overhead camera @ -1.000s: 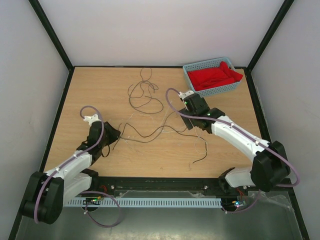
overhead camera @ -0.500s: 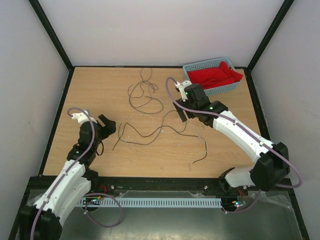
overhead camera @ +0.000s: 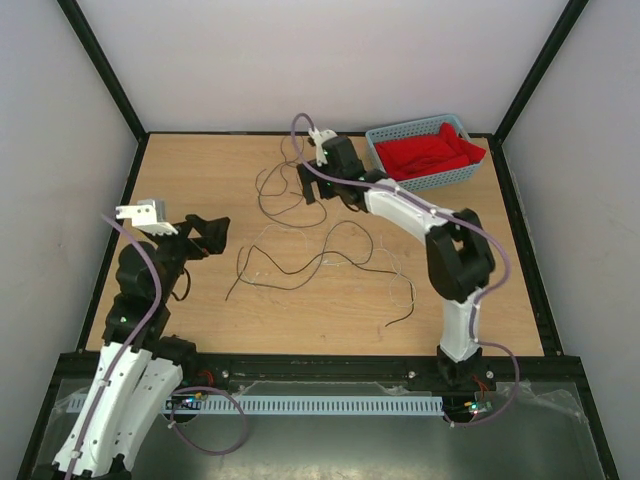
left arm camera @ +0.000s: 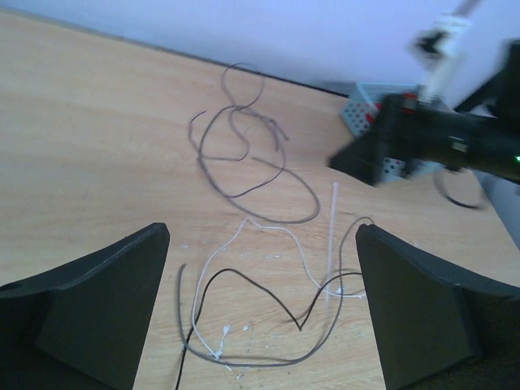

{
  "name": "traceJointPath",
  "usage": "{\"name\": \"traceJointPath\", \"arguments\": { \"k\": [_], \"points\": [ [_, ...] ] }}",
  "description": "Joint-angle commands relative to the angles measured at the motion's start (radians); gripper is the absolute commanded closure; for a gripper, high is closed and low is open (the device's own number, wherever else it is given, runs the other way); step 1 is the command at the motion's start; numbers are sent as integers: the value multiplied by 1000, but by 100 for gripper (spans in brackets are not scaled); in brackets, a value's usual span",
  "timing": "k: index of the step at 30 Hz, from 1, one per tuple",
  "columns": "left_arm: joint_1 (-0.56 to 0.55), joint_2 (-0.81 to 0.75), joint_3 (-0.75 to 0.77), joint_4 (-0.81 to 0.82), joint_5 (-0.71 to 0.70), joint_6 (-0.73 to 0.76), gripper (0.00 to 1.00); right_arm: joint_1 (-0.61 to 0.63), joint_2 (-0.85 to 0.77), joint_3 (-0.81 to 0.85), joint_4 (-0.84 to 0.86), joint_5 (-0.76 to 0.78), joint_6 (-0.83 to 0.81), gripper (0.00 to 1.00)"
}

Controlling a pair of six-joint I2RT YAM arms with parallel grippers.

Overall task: Zip-tie the wires
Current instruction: Place the cable at the center of the board, then untie the cable at the center of the board.

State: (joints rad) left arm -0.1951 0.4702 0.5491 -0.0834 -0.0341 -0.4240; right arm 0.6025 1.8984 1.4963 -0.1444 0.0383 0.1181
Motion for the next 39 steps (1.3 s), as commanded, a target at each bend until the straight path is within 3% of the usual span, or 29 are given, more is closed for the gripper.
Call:
{"name": "traceJointPath", "arguments": {
  "k": [1, 4, 10, 15, 21, 31, 39],
  "points": [
    [9, -7, 89, -19, 169, 133, 1, 2, 166, 188, 61, -61, 97, 3],
    [10, -3, 116, -44, 188, 156, 1, 2, 291, 300, 51, -47, 108, 4],
    [11, -1, 124, -53, 189, 168, 1, 0, 460, 478, -3, -65, 124, 20],
    [11, 27, 151, -52, 198, 180, 1, 0, 528, 517, 48, -97, 114, 49],
    [14, 53, 197, -53, 245, 212, 1, 1, 486, 582, 49, -110, 91, 100],
    [28, 149, 334, -51, 299, 331, 1, -21, 240, 676, 48, -31, -27, 100],
    [61, 296, 409, 52, 369, 375, 1, -70, 85, 672, 46, -152, -7, 100]
  ]
}}
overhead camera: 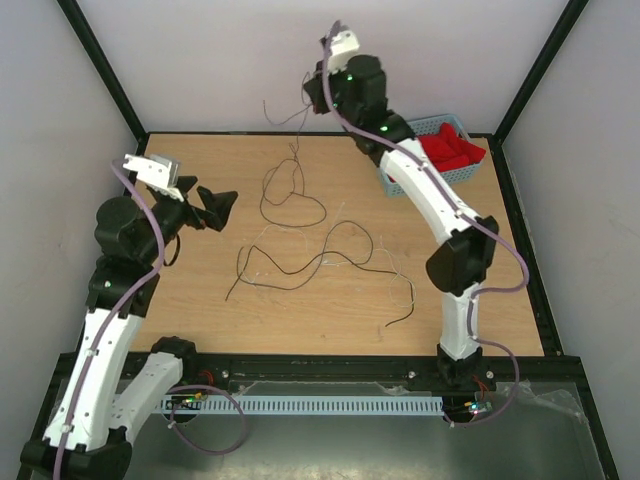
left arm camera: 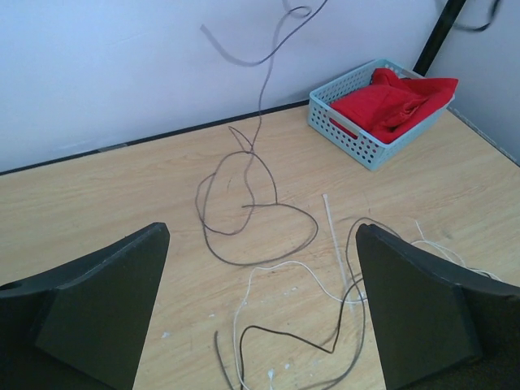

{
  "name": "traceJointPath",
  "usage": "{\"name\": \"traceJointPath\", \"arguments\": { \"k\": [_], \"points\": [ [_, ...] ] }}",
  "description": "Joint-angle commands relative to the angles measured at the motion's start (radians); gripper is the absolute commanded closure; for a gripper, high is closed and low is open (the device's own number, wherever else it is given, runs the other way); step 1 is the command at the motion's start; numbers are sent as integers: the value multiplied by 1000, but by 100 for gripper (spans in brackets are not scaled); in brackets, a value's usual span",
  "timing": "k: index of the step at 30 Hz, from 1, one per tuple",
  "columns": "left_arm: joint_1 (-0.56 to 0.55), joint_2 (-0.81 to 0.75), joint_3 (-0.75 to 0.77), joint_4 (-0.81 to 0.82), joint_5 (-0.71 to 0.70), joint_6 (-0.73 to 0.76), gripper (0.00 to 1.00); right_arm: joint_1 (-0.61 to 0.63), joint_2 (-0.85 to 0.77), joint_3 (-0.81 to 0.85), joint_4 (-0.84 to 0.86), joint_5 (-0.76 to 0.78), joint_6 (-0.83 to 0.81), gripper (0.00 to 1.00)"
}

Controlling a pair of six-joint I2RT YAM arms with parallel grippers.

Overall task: Zip-tie the wires
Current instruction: Untie the cable at the center of the board.

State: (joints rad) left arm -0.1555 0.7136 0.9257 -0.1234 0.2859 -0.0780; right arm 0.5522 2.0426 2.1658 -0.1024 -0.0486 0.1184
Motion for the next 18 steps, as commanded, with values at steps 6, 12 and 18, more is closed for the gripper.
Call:
{"name": "traceJointPath", "arguments": {
  "k": [6, 12, 18],
  "points": [
    [48, 186, 45, 286, 234, -84, 1, -30, -183, -59, -3, -79, -17, 100],
    [32, 332, 72, 507, 407, -155, 1, -33, -241, -115, -7, -70, -35, 100],
    [-102, 469, 123, 611, 459, 5, 1, -34, -271, -137, -27, -61, 10, 100]
  ]
}}
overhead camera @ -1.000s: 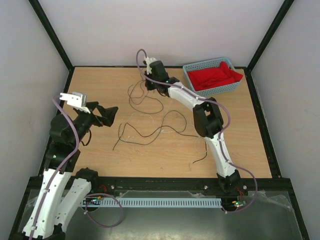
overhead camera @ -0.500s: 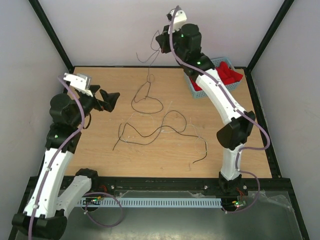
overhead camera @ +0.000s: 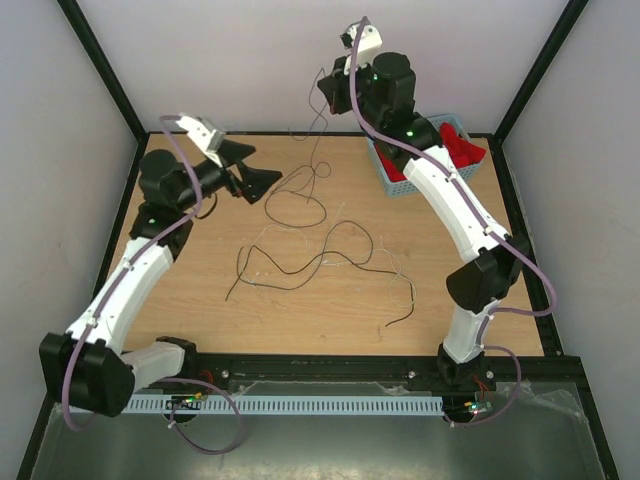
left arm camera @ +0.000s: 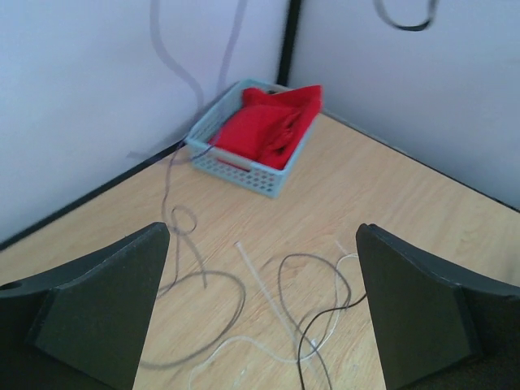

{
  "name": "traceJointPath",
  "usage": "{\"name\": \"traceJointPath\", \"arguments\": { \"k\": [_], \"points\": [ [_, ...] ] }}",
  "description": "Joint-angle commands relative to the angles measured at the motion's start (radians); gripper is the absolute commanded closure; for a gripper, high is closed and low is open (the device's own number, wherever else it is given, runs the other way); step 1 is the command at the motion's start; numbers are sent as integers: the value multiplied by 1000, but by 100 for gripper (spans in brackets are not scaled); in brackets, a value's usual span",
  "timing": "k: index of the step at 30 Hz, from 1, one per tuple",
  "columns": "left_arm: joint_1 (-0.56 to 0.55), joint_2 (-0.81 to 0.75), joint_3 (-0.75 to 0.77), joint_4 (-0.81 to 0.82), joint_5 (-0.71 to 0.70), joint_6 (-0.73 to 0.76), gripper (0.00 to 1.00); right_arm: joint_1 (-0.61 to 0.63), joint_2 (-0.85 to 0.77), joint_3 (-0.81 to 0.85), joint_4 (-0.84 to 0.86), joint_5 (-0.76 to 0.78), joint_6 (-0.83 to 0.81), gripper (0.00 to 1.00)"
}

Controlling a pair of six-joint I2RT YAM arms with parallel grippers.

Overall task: Zip-tie the wires
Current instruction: Untie the cable at the center of the board.

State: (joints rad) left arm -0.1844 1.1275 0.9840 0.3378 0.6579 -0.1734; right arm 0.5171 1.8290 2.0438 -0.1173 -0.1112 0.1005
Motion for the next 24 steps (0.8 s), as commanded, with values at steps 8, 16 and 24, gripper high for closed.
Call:
{"name": "traceJointPath", "arguments": {
  "k": [8, 16, 24],
  "points": [
    [-225, 226, 129, 184, -65, 363, 1, 1, -128, -91, -27, -40, 74, 100],
    [-273, 360, 192, 197, -185, 433, 25, 1, -199, -169, -30, -105, 97, 100],
    [-285, 370, 198, 201, -187, 429, 100, 0, -214, -206, -35, -66, 55, 100]
  ]
}}
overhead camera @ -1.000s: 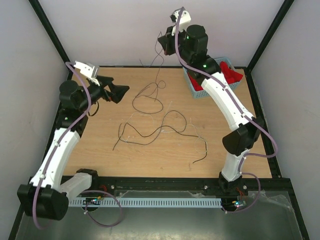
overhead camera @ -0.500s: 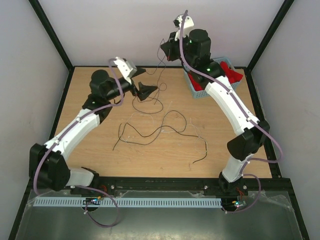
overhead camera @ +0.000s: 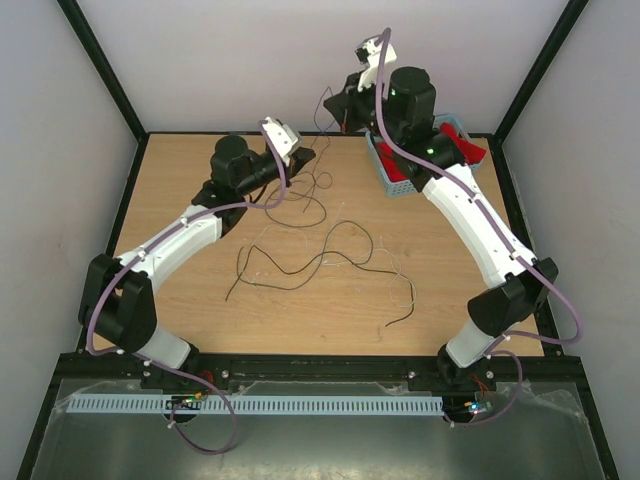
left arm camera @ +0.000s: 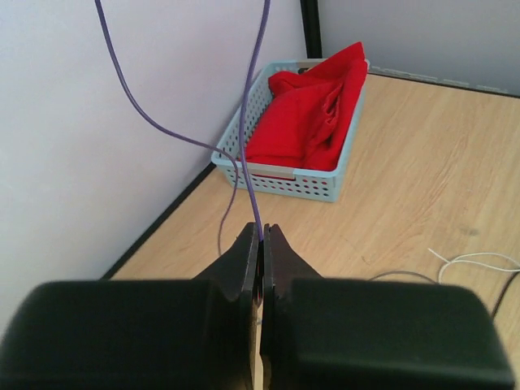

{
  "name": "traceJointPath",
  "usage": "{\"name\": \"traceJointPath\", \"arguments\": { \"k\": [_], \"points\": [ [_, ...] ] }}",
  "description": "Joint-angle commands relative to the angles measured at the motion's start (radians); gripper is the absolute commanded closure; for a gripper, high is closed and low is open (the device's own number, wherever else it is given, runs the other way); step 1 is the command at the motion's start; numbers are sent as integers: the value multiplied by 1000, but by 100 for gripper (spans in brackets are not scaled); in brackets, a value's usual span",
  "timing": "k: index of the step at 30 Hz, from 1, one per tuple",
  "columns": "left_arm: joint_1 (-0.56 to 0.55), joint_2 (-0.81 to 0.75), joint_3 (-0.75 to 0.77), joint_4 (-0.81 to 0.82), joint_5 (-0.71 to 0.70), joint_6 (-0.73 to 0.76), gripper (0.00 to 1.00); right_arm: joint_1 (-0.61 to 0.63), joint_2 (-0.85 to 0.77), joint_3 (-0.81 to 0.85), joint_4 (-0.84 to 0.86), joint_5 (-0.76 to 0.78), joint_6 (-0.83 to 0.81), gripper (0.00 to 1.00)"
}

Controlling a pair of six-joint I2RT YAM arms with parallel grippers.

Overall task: Zip-tie the wires
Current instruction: Untie the cable at the center of the board.

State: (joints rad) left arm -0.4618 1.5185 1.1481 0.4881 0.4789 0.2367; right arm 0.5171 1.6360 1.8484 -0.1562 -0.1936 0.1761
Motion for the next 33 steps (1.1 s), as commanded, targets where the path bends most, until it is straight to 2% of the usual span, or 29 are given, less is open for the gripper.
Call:
{"name": "traceJointPath", "arguments": {
  "k": [1, 3, 4, 6, 10, 13, 18, 20, 26, 30, 33],
  "points": [
    [-8, -26, 33, 51, -9, 17, 100, 1, -19, -13, 4, 16, -23, 99],
    [-6, -38, 31, 50, -13, 4, 100, -2, -10, -18, 3, 10, -33, 92],
    [-5, -43, 33, 50, -26, -11, 100, -5, -6, -22, 3, 10, -37, 85],
    [7, -48, 53, 38, -74, -73, 100, -17, 5, -31, -1, -4, -38, 66],
    [65, -45, 157, -115, -130, -221, 100, -51, 11, -63, -26, -78, -38, 30],
    [119, -56, 185, -144, -125, -295, 100, -59, -16, -122, -26, -80, -68, 13],
    [178, -110, 181, -154, -115, -338, 100, -60, -17, -228, -21, -10, -129, 7],
    [196, -139, 178, -159, -104, -355, 100, -61, 15, -273, -1, -13, -170, 2],
    [236, -222, 200, -207, -97, -385, 100, -60, 159, -372, 129, -43, -183, 0],
    [239, -256, 214, -235, -93, -384, 100, -38, 286, -337, 188, -67, -177, 0],
    [239, -274, 216, -247, -101, -381, 100, -7, 376, -276, 213, -21, -193, 1]
  ]
}}
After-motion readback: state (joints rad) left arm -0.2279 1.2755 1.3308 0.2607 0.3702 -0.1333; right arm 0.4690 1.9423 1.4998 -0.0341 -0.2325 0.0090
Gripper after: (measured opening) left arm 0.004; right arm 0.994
